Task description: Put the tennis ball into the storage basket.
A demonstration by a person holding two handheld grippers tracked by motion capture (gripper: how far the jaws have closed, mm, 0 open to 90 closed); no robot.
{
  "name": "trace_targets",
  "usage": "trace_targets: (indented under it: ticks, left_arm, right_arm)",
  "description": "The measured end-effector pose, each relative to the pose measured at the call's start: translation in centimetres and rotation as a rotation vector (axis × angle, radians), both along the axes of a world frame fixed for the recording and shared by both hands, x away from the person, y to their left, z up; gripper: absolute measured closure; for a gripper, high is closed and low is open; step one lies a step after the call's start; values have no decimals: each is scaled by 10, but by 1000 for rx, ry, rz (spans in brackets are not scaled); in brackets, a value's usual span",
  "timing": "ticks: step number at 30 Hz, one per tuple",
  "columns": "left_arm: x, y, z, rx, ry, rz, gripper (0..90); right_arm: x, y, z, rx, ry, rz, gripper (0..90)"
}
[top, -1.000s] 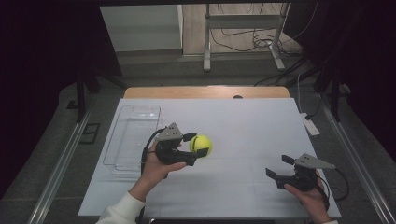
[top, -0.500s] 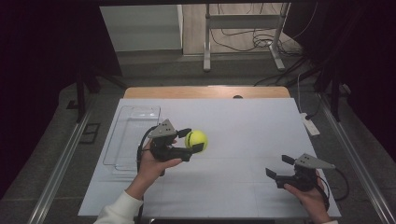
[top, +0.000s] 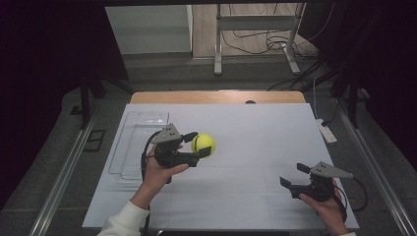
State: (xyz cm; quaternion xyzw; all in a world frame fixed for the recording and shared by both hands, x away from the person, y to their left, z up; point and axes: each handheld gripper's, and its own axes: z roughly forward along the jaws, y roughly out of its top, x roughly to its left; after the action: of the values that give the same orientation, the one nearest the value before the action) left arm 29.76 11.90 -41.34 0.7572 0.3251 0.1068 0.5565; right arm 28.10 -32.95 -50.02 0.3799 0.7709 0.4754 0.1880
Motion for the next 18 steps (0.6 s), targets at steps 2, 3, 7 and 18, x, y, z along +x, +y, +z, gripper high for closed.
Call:
trace_targets:
  ticks: [2, 3, 7, 18]
  left_arm:
    - [0, 2, 1, -2, -3, 8, 272]
    - [0, 3, 1, -4, -3, 10, 272]
    - [1, 5, 3, -11, -7, 16, 272]
    - [3, 8, 9, -24, -22, 29, 272]
  right_arm:
    - [0, 0, 0, 0, -1, 0, 115]
    - [0, 0, 0, 0, 0, 0, 115]
    - [0, 0, 0, 0, -1, 0, 115]
    - [0, 0, 0, 0, 1, -2, 115]
